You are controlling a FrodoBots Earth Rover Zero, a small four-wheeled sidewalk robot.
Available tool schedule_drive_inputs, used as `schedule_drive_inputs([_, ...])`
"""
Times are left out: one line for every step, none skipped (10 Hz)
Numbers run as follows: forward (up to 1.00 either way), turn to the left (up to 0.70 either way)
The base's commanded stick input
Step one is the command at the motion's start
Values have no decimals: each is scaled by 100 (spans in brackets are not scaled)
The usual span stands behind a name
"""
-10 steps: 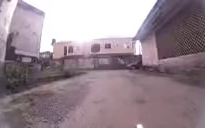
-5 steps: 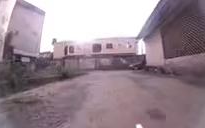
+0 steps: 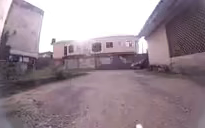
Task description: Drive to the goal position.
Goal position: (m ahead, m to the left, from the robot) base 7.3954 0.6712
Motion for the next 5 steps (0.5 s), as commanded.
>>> schedule_drive_inputs([100, -15])
schedule_drive_inputs([100, -32])
schedule_drive_inputs([100, -31])
schedule_drive_inputs([100, 0])
schedule_drive_inputs([100, 0])
